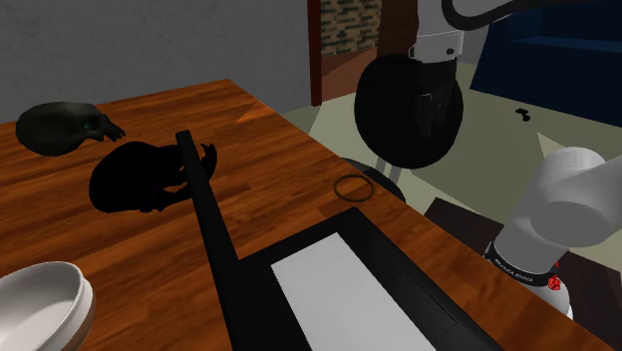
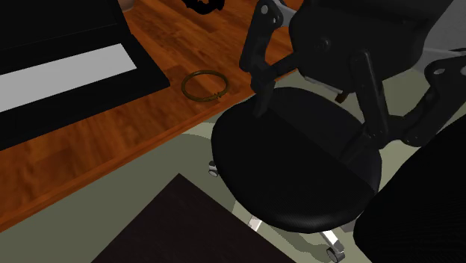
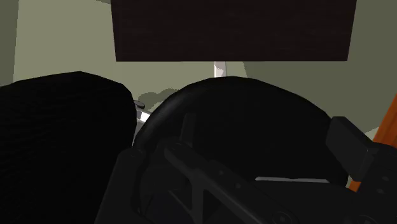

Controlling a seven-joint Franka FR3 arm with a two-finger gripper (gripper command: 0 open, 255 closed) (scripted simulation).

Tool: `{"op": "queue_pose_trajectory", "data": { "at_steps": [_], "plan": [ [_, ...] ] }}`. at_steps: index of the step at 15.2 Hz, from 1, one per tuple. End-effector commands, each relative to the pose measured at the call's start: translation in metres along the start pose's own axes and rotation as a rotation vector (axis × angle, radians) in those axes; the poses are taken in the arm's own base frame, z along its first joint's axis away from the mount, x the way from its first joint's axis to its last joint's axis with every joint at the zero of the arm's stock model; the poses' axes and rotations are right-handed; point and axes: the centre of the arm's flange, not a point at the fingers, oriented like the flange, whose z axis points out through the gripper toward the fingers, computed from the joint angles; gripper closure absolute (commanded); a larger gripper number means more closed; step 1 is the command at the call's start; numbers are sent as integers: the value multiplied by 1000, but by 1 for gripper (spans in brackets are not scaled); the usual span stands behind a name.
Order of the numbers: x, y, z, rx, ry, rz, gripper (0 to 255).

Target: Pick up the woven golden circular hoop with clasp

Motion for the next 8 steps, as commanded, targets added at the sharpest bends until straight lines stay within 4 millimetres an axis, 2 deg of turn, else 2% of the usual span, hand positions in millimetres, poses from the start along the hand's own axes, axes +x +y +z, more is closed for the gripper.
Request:
{"op": "queue_pose_trajectory", "data": {
  "at_steps": [1, 8],
  "plan": [
    [0, 0, 0, 0, 0, 0, 0],
    [30, -78, 20, 14, 81, 6, 0]
  ]
}}
